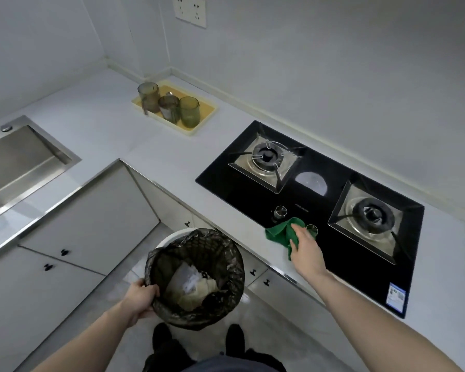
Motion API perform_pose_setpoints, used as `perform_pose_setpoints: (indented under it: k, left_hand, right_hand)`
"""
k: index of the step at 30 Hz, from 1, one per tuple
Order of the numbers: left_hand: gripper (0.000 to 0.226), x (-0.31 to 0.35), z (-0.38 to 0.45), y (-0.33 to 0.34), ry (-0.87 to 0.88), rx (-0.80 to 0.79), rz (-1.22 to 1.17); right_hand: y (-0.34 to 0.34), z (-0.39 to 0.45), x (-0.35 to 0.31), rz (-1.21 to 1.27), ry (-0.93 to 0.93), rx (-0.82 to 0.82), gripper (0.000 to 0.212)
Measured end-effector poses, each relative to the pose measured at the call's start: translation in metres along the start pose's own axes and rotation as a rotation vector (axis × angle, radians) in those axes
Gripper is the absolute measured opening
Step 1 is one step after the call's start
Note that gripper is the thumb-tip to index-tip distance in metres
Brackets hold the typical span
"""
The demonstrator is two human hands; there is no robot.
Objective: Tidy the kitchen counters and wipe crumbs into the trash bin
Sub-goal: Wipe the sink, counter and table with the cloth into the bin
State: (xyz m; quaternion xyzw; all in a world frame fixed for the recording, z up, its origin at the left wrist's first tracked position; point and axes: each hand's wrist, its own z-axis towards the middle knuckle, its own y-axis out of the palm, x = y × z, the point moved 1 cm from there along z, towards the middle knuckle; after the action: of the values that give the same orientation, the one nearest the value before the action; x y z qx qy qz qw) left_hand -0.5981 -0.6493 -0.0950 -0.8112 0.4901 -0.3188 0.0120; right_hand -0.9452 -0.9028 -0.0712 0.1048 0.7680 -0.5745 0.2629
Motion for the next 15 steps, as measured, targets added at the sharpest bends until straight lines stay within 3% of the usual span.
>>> perform_pose_setpoints:
  k: [5,10,15]
  left_hand:
    - [0.025,-0.005,-0.025,0.022,-0.011,0.005,-0.035]
    - [0.03,-0.008,-0.03,0.035,-0.019,-0.002,-0.05]
    - [0.029,-0.007,-0.035,0.038,-0.016,0.012,-0.044]
  right_hand:
    - [0.034,-0.006,-0.024,0.046,0.116,-0.034,0.054]
    - [0.069,-0.045,-0.075,0.095,-0.13,-0.353,0.05]
    - [0.042,-0.036,-0.105,0.239,-0.253,-0.346,0.048]
